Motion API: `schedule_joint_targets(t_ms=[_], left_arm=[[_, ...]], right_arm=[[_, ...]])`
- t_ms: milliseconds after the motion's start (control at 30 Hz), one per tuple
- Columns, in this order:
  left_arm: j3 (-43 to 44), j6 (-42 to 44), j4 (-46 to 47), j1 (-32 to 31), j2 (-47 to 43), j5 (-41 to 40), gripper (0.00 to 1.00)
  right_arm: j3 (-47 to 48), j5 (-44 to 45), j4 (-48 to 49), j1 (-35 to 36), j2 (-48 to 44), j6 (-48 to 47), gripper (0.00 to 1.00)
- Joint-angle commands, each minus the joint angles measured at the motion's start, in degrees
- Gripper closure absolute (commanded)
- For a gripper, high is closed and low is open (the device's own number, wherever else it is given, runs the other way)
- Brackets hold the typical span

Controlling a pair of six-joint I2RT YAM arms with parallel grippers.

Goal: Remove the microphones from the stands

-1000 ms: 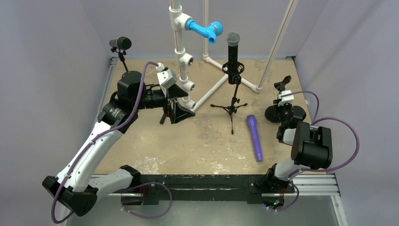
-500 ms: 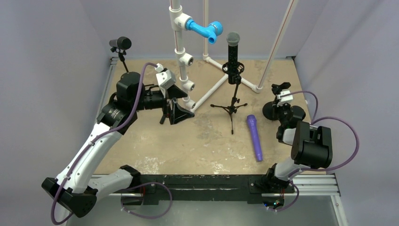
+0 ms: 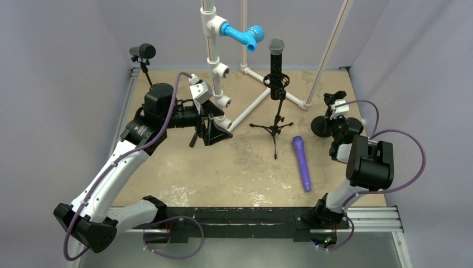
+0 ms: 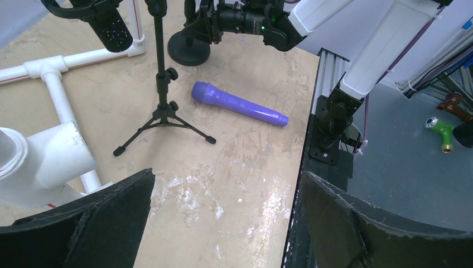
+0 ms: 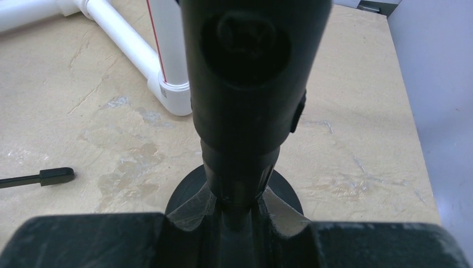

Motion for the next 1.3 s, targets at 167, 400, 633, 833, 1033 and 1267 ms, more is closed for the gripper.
schedule_joint_targets(t_ms=[167,400,633,833,1033,1267], left_arm=[[2.1,-0.4,2.1,0.5,0.4,1.6,0.00],[1.3,-0.1,1.9,0.4,-1.3,1.6,0.00],[0.8,0.8,1.0,0.4,-3.7,0.6,0.00],[1.0,1.4,0.2,0.5,-5.0,-1.1,0.00],[1.5,0.9,-0.3,0.5,-5.3,-3.1,0.00],[1.8,2.2,-1.4,0.4,-5.7,-4.4,0.00]], right_arm=[[3.8,0.5,-5.6,-0.3,-0.3,-2.2,0.68],[2.0,0.8,-11.1,-0.4,-5.5,-3.6,0.43],[-1.9,2.0,-18.2,-1.2,-14.7,-5.9,0.36],[-3.0,2.3,-30.7,-2.2,-23.4,-8.7,0.33],[-4.1,-1.8,-45.5,-2.3,-33.9,-13.4,0.33],[0.1,-16.5,-71.6,-2.3,-47.6,-22.8,0.34]])
